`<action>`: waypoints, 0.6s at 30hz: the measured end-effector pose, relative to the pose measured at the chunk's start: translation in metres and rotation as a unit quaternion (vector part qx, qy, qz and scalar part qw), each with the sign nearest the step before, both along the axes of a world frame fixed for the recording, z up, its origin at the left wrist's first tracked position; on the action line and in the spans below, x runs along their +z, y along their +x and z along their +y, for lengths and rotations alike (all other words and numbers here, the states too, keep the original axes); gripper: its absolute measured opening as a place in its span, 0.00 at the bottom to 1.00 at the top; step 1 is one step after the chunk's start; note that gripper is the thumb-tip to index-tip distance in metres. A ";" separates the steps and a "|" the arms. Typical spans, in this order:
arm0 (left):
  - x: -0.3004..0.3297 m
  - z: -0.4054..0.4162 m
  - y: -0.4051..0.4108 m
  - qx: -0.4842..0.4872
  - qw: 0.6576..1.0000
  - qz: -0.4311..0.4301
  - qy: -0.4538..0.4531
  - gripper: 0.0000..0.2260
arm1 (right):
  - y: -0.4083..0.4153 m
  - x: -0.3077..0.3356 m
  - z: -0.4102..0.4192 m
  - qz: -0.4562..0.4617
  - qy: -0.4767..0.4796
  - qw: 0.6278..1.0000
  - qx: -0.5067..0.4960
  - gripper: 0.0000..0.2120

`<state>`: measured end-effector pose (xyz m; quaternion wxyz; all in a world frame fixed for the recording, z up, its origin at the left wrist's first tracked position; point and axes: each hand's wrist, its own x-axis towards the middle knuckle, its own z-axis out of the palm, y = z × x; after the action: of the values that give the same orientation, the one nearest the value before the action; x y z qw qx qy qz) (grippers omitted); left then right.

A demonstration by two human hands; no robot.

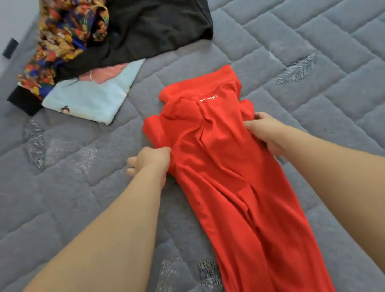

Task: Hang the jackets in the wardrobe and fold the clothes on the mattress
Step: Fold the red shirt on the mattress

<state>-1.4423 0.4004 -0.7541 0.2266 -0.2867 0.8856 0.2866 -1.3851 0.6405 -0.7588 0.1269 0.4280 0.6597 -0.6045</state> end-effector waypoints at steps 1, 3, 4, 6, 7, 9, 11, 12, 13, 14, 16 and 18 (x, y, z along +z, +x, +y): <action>-0.001 -0.003 -0.002 -0.057 0.998 0.022 0.018 0.17 | -0.008 0.003 -0.008 0.001 -0.008 1.000 0.013 0.16; 0.005 -0.015 -0.005 -0.088 0.984 0.077 0.135 0.03 | -0.017 0.008 -0.024 0.003 -0.017 0.999 0.031 0.14; 0.008 -0.028 -0.007 -0.068 0.974 0.096 0.194 0.05 | -0.017 0.011 -0.032 0.008 -0.021 0.999 0.034 0.13; 0.013 -0.057 -0.007 0.014 0.965 0.118 0.234 0.08 | -0.015 0.018 -0.042 0.021 -0.030 0.999 0.027 0.10; 0.019 -0.073 -0.006 0.087 0.958 0.121 0.246 0.09 | -0.012 0.021 -0.042 0.026 -0.034 0.999 0.017 0.08; 0.039 -0.102 -0.002 0.240 0.917 0.097 0.302 0.08 | -0.009 0.031 -0.038 0.033 -0.005 0.999 0.000 0.08; 0.066 -0.116 0.005 0.315 0.851 0.037 0.419 0.08 | -0.009 0.040 -0.026 0.030 0.058 0.998 -0.015 0.10; 0.080 -0.116 0.008 0.324 0.822 0.014 0.467 0.09 | -0.009 0.043 -0.020 0.017 0.084 0.996 -0.020 0.10; 0.091 -0.115 0.011 0.326 0.806 -0.005 0.493 0.08 | -0.008 0.046 -0.013 0.000 0.102 0.995 -0.021 0.12; 0.098 -0.111 0.012 0.326 0.799 -0.021 0.505 0.08 | -0.007 0.048 -0.007 -0.022 0.110 0.994 -0.008 0.17; 0.107 -0.095 0.012 0.305 0.794 -0.053 0.524 0.10 | 0.000 0.054 0.004 -0.073 0.118 0.990 0.035 0.28; 0.116 -0.068 0.013 0.267 0.801 -0.074 0.531 0.10 | 0.009 0.061 0.014 -0.090 0.104 0.989 0.049 0.31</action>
<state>-1.4296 0.3323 -0.6385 0.3229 -0.3670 0.4638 0.7388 -1.3764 0.6543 -0.6979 0.1699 0.4583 0.7253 -0.4849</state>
